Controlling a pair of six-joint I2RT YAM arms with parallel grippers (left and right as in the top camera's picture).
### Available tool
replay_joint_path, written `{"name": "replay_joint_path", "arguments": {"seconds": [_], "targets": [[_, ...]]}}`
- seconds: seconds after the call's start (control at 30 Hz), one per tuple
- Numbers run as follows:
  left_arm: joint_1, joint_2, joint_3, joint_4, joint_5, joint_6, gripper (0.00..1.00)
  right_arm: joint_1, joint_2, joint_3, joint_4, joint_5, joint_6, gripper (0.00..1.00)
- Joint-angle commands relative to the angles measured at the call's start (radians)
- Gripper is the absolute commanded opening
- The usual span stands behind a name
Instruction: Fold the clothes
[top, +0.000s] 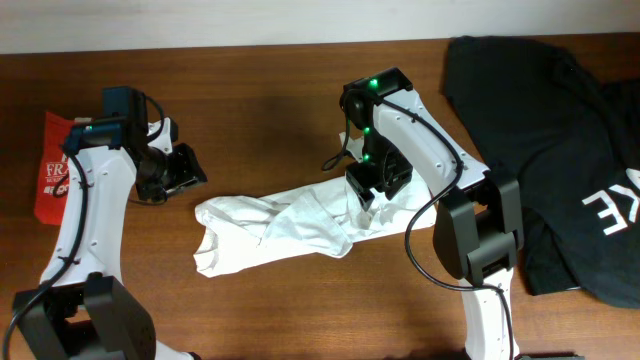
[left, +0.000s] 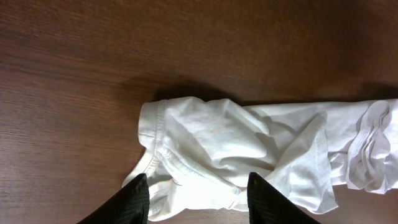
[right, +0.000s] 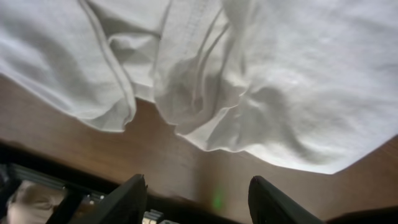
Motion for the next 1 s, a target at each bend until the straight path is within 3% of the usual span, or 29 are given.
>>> {"name": "replay_joint_path", "arguments": {"seconds": [0.0,0.3,0.6,0.73,0.77,0.83,0.97], "targets": [[0.004,-0.023,0.014,-0.001,-0.004,0.014,0.5,-0.001,0.006,-0.001,-0.001,-0.035,-0.016,0.57],[0.004,-0.023,0.014,-0.001,-0.004,0.014,0.54,-0.001,0.006,-0.001,0.025,0.043,0.048,0.56],[0.004,-0.023,0.014,-0.003,-0.004,0.014,0.54,-0.001,0.006,-0.207,0.274,0.043,0.127,0.56],[0.004,-0.023,0.014,-0.002,-0.004,0.014,0.54,-0.001,0.006,-0.303,0.397,0.042,0.169,0.44],[0.004,-0.023,0.014,-0.002,-0.004,0.014,0.54,-0.001,0.006,-0.318,0.412,0.039,0.171,0.37],[0.004,-0.023,0.014,-0.002,-0.004,0.014,0.54,-0.001,0.006,-0.328,0.415,0.031,0.171,0.07],[0.004,-0.023,0.014,-0.001,-0.004,0.014,0.54,-0.001,0.004,-0.309,0.38,0.031,0.171,0.04]]}}
